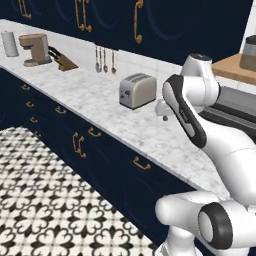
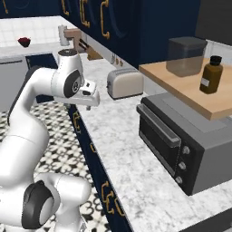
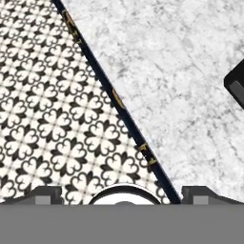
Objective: Take a straw from the drawer in front and place it inside the glass cup on the dining counter.
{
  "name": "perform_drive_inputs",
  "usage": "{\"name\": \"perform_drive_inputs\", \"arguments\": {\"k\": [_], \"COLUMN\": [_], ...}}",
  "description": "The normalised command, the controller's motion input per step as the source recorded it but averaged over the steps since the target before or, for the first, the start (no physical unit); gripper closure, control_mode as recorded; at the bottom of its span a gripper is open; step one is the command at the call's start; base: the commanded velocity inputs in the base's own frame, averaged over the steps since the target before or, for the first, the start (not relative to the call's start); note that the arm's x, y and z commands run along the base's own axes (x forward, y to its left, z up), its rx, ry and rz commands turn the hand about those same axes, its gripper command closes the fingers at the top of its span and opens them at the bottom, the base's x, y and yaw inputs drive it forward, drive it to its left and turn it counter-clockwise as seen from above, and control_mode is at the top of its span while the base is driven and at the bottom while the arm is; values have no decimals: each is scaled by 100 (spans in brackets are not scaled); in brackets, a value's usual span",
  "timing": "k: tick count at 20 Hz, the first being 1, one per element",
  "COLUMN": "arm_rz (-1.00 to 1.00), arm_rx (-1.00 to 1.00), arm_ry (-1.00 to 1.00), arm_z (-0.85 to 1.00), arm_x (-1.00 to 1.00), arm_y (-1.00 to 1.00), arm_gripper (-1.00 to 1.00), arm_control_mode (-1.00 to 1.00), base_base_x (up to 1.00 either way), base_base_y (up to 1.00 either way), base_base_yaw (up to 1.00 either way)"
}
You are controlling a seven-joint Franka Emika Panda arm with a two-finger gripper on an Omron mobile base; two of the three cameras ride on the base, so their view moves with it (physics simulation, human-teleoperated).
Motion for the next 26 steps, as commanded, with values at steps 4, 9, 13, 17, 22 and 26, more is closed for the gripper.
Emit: {"name": "perform_drive_inputs", "arguments": {"k": [4,9,13,17,22,26], "arm_rz": [25,2,0,0,0,0], "arm_rx": [0,-23,-34,-36,-34,-30], "arm_ry": [0,0,0,0,0,1], "arm_z": [-2,-29,-52,-66,-72,-71], "arm_x": [28,28,24,9,6,2], "arm_y": [-6,78,91,67,47,23], "arm_gripper": [-100,-100,-100,-100,-100,-100], "arm_control_mode": [-100,-100,-100,-100,-100,-100], "base_base_x": [0,0,0,0,0,0], "base_base_y": [0,0,0,0,0,0], "base_base_yaw": [0,0,0,0,0,0]}}
